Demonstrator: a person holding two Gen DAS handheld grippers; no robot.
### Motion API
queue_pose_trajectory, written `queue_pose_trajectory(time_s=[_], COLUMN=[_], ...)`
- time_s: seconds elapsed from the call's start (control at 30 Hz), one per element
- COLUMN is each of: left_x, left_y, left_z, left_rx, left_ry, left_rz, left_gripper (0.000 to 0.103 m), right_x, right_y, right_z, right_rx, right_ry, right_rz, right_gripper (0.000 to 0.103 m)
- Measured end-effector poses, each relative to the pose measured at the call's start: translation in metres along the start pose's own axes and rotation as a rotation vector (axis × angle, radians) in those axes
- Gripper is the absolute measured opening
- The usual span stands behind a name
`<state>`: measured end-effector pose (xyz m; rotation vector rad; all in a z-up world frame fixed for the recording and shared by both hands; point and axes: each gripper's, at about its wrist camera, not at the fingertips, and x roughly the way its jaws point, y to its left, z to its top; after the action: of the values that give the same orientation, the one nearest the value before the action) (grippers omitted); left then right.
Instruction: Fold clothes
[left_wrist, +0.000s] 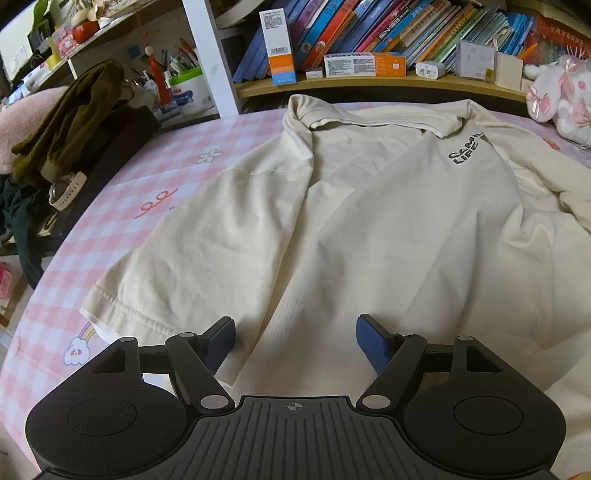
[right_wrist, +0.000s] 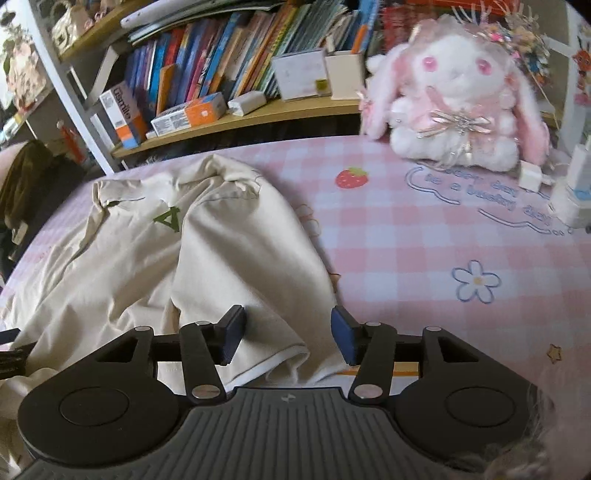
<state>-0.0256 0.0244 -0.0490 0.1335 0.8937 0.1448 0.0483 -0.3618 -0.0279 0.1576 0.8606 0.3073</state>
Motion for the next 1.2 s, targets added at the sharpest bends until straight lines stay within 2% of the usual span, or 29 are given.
queue_pose_trajectory(time_s=[0.1,0.23,0.33,0.37,0.5,0.67,0.73,0.93,1.07,1.2], left_x=[0.000,0.000,0.000,0.000,-0.001,-0.001,-0.001,-0.011,-0.024,-0.021], left_y=[0.000,0.000,0.000,0.000,-0.002,-0.003,-0.003,-0.004,0.004,0.017], left_z=[0.001,0.000,0.001,0.001,0.001,0.001,0.002,0.003,0.008,0.016], left_rx=[0.002,0.006,0.008,0.009,0.014,0.015,0.023,0.054,0.068,0.096], left_ry=[0.003,0.002,0.002,0.002,0.003,0.001,0.003,-0.009,-0.047,-0.059], left_rz=[0.000,0.004,0.004,0.005,0.011,0.013,0.013,0.004,-0.001,0.019], left_gripper=[0.074,0.074,0.074,0.074,0.074,0.074,0.074,0.074,0.074,0.074], right_x=[-0.005,-0.017,-0.009,-0.003,0.017,0.034,0.041,0.061,0.085,0.098], right_y=[-0.012,-0.037,-0.046,-0.048,-0.036,-0.017,-0.028,-0.059,-0.067,-0.061], right_z=[0.001,0.006,0.016,0.018,0.020,0.021,0.033,0.070,0.080,0.079], right_rx=[0.035,0.110,0.054,0.042,-0.039,-0.202,-0.260,-0.423,-0.453,-0.505], right_ry=[-0.008,-0.066,-0.030,-0.009,0.075,0.137,0.111,0.036,0.058,0.036], right_rz=[0.005,-0.002,-0.139,-0.155,-0.099,-0.124,-0.214,-0.473,-0.490,-0.535], right_gripper=[0.049,0.053,0.051,0.048,0.037,0.011,0.006,0.005,0.005,0.006])
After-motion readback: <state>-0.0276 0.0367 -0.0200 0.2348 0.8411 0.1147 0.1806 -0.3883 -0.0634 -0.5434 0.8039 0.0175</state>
